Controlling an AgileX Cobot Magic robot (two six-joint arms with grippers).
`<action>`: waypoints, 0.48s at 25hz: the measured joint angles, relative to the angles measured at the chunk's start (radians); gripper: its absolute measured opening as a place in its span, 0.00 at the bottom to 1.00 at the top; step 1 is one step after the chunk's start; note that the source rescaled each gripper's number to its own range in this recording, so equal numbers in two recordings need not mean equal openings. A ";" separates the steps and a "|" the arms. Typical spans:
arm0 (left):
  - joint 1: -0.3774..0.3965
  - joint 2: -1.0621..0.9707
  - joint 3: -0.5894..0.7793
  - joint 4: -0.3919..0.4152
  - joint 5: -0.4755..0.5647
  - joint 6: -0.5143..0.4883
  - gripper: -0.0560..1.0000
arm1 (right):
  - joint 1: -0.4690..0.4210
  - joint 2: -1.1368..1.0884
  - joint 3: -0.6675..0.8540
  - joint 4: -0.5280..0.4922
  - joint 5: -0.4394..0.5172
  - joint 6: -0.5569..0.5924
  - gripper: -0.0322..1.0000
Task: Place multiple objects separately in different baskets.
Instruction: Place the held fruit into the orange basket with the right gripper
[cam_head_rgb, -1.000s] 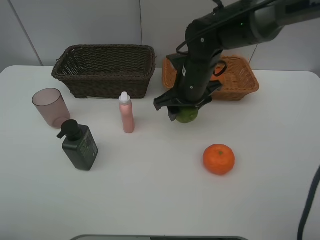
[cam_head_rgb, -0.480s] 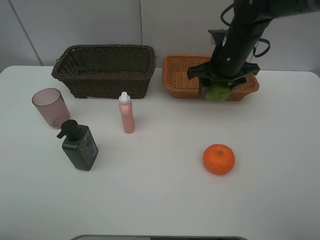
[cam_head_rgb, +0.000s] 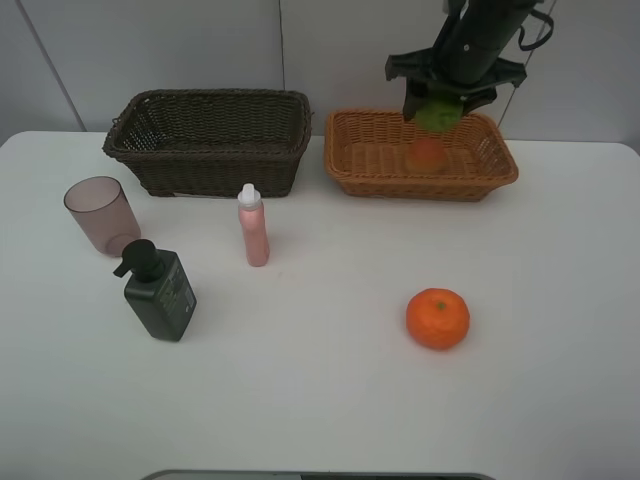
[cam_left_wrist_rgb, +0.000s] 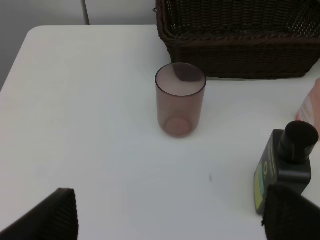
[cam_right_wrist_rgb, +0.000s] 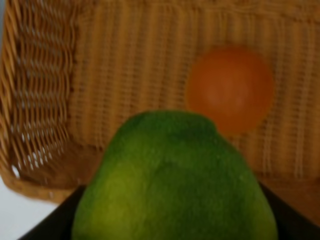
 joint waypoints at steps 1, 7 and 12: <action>0.000 0.000 0.000 0.000 0.000 0.000 0.96 | 0.001 0.017 -0.029 0.000 -0.001 0.000 0.05; 0.000 0.000 0.000 0.000 0.000 0.000 0.96 | 0.017 0.140 -0.166 0.006 0.004 0.000 0.05; 0.000 0.000 0.000 0.000 0.000 0.000 0.96 | 0.042 0.227 -0.232 0.020 -0.008 0.000 0.05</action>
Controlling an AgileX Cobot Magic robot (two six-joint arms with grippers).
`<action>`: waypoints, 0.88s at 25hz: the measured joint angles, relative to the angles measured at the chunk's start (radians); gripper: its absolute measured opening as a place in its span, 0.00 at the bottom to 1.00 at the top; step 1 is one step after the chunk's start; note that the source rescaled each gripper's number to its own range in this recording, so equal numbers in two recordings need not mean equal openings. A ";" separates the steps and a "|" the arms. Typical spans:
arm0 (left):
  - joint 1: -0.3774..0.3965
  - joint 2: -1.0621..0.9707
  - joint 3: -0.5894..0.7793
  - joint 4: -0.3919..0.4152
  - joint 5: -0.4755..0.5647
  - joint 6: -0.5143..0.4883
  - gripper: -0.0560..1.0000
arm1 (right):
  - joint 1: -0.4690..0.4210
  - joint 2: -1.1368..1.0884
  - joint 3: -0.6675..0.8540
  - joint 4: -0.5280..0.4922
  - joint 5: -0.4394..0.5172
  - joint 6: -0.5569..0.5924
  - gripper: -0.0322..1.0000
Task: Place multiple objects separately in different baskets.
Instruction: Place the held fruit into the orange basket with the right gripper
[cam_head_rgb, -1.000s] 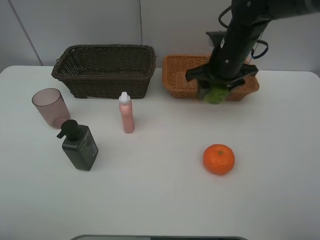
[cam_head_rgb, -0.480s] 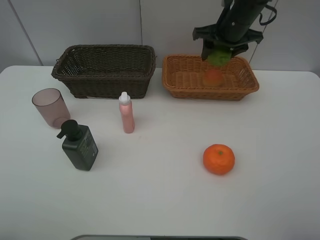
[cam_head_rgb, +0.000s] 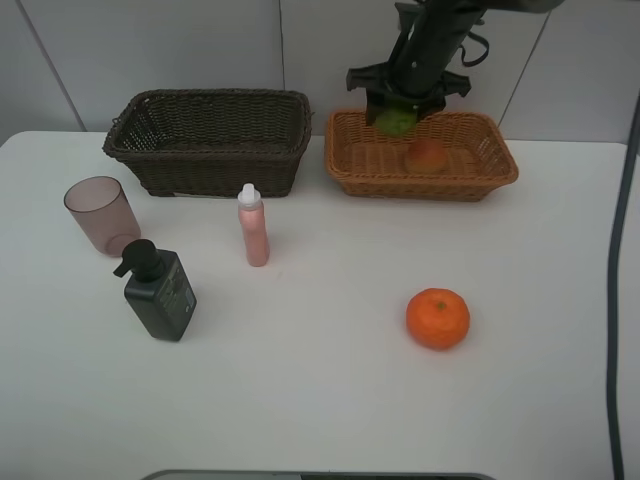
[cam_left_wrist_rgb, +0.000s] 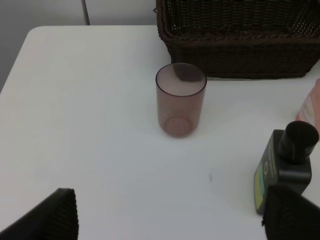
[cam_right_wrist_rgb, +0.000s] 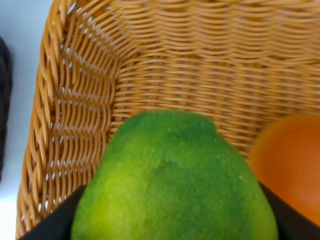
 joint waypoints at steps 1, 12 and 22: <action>0.000 0.000 0.000 0.000 0.000 0.000 0.96 | 0.003 0.017 -0.006 0.001 -0.008 0.000 0.05; 0.000 0.000 0.000 0.000 0.000 0.000 0.96 | 0.005 0.100 -0.012 -0.018 -0.096 0.000 0.05; 0.000 0.000 0.000 0.000 0.000 0.000 0.96 | 0.016 0.108 -0.012 -0.021 -0.130 0.001 0.07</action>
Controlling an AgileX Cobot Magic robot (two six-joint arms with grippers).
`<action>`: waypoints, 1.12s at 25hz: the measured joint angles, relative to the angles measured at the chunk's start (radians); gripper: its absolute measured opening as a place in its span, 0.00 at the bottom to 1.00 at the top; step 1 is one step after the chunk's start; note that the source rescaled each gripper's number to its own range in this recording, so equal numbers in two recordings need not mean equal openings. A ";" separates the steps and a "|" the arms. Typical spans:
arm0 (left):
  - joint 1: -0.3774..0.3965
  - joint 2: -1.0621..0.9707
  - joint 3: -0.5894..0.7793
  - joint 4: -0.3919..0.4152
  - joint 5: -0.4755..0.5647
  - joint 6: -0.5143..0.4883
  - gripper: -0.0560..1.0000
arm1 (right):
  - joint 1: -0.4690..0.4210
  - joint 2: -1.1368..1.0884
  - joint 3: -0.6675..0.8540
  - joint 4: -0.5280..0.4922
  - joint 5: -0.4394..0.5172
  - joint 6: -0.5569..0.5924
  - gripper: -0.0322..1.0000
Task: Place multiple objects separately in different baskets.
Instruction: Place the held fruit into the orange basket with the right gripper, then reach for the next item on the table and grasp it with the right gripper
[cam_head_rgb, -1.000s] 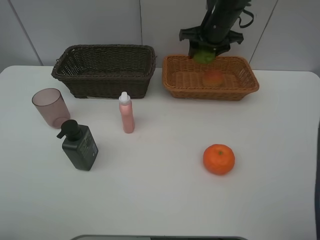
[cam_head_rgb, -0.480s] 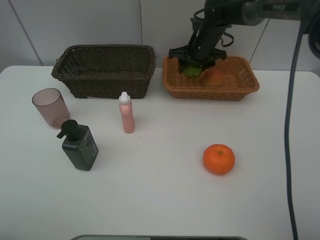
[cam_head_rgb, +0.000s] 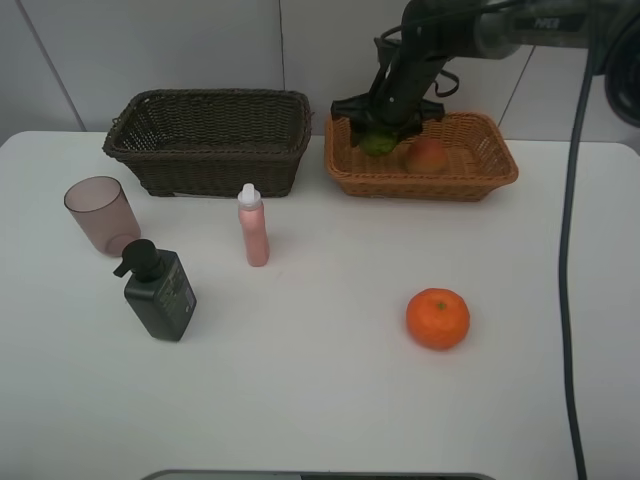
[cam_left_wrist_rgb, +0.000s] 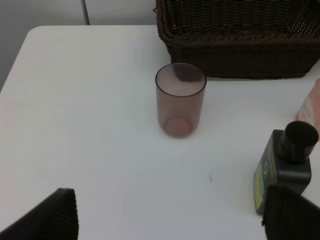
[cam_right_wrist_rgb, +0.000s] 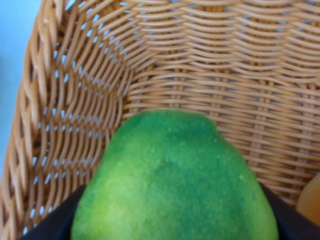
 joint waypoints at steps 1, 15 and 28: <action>0.000 0.000 0.000 0.000 0.000 0.000 0.96 | 0.000 0.000 0.000 -0.001 -0.001 0.000 0.18; 0.000 0.000 0.000 0.000 0.000 0.000 0.96 | 0.002 -0.044 -0.001 -0.012 0.009 -0.002 1.00; 0.000 0.000 0.000 0.000 0.000 0.000 0.96 | 0.036 -0.293 0.264 -0.025 0.125 -0.104 1.00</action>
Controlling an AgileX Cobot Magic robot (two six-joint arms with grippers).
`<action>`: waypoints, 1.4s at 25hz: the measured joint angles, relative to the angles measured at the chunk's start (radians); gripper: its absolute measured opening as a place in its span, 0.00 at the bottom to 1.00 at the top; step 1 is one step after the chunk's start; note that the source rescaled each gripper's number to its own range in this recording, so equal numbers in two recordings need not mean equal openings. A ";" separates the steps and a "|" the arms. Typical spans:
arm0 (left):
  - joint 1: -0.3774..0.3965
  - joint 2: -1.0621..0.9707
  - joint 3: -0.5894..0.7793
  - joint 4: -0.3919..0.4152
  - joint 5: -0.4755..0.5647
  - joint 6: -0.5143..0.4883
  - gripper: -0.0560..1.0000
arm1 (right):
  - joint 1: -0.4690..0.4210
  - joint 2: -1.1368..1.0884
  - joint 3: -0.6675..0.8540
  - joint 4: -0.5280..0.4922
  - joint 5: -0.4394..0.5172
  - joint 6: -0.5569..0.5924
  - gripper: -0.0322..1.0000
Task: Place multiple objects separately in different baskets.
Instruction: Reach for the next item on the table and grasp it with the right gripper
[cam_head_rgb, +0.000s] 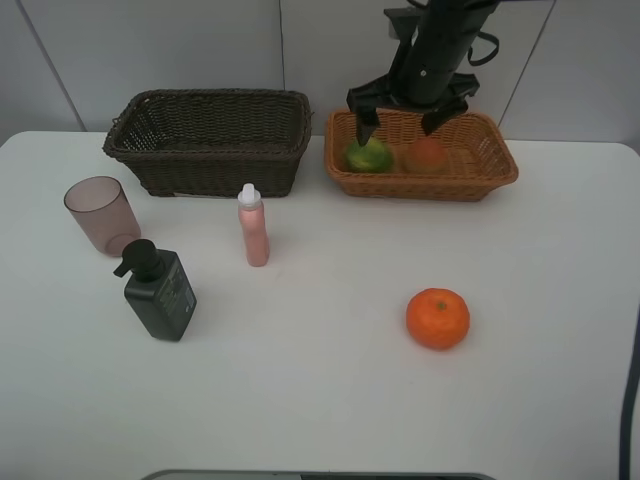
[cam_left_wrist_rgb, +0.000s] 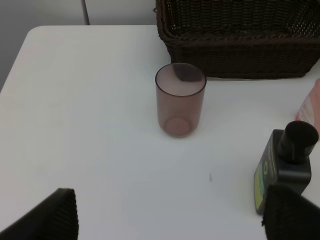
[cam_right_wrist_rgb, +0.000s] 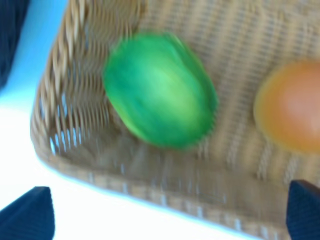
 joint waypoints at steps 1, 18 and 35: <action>0.000 0.000 0.000 0.000 0.000 0.000 0.96 | 0.000 -0.036 0.058 0.000 -0.024 0.000 1.00; 0.000 0.000 0.000 0.000 0.000 0.000 0.96 | 0.010 -0.409 0.715 0.088 -0.197 0.077 1.00; 0.000 0.000 0.000 0.000 0.000 0.000 0.96 | 0.060 -0.415 0.854 0.160 -0.286 0.081 1.00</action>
